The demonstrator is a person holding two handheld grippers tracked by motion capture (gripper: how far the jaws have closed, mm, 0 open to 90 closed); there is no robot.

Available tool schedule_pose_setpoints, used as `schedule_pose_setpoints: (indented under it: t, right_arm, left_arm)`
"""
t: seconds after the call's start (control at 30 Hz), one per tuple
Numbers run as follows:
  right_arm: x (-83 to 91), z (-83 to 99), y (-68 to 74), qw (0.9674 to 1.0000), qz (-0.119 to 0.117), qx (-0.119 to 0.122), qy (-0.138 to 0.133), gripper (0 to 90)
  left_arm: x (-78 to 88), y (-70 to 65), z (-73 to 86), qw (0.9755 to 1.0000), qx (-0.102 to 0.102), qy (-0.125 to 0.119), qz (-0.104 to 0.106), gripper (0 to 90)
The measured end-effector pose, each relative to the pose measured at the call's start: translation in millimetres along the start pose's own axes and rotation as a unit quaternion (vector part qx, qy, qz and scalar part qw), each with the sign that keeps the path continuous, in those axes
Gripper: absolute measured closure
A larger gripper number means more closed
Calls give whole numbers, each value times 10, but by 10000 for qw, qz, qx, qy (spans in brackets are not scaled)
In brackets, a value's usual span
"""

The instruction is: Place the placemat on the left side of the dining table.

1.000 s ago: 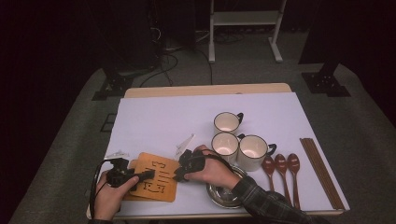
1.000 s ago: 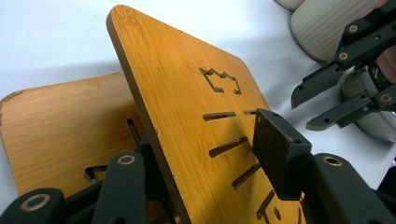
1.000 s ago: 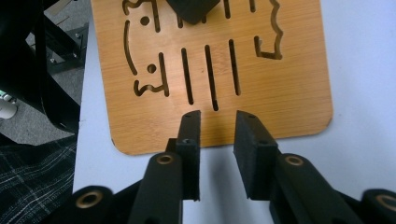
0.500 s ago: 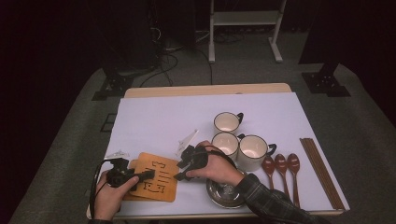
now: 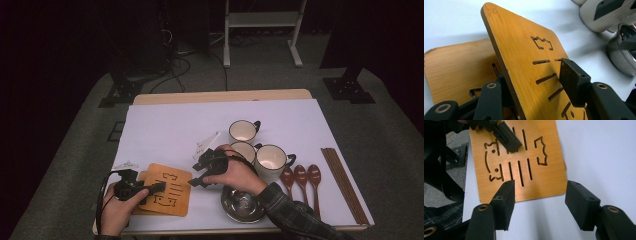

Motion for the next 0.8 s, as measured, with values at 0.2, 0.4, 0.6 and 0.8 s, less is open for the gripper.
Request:
schedule_pose_setpoints:
  t: [0.2, 0.4, 0.6, 0.8]
  right_arm:
    - [91, -20, -44, 9999, 84, 5, -98, 397]
    - [185, -23, -92, 9997, 137, -28, -176, 387]
    - [295, -22, -139, 9993, 230, -11, -300, 373]
    - [391, -14, -215, 9986, 359, -62, -389, 368]
  left_arm:
    - [-1, 0, 2, 10000, 27, -4, 9, 498]
    - [0, 2, 2, 10000, 18, 3, 12, 498]
    - [0, 1, 2, 10000, 24, 4, 13, 499]
    - [3, 3, 3, 10000, 27, 17, 16, 498]
Point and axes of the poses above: each handheld gripper's, and its own axes: x roughly backward along the jaws, z roughly out of its underside, y roughly to its left, the point moved 5 cm from there along -x, roughly forward along the jaws, and after that the axes turned 6 degrees about z, right-handed, at the moved point
